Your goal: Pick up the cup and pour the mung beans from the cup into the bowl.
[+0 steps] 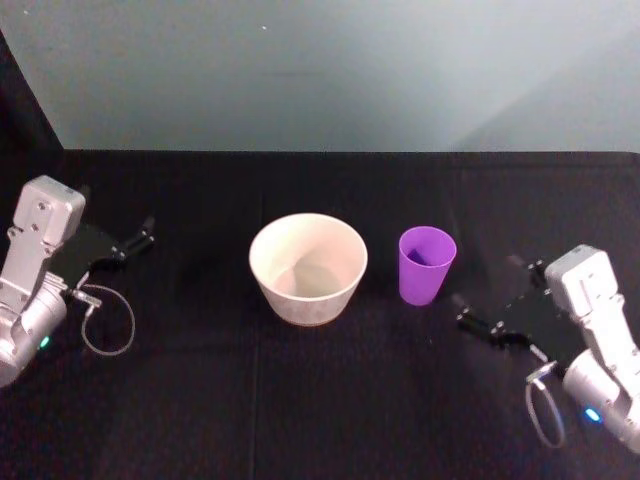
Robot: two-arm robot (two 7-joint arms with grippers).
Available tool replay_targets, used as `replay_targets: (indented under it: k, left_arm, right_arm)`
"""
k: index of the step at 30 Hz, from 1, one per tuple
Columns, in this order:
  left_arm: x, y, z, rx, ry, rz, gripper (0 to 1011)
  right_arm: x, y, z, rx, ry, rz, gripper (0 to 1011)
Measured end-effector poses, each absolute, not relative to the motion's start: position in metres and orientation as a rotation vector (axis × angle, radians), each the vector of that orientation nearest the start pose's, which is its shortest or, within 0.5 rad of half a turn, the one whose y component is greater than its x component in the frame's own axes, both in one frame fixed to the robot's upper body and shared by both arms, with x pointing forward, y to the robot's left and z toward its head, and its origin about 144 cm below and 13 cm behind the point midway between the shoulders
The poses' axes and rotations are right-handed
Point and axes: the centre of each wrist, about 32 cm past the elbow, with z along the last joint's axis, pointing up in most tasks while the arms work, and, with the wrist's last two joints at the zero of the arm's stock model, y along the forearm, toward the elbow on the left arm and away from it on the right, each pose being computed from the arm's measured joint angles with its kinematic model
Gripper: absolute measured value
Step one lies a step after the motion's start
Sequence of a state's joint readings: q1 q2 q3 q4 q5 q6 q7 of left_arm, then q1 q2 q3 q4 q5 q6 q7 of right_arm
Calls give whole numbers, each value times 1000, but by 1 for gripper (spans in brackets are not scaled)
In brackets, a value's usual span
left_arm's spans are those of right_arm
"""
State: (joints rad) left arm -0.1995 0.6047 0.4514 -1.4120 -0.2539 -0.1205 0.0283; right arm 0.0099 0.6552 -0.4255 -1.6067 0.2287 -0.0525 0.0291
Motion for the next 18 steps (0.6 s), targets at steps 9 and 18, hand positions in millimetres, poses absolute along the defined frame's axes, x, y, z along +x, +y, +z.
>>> replay_targets:
  k: [9,18]
  left_arm:
    - [489,310,1140,304,-285,1248,1000]
    - [489,310,1140,304,-285,1248,1000]
  right_arm:
    - [435,-277,1124,-305,-168,-1043,1003]
    - [451,-265,1115,-238,-136,-1052,1003]
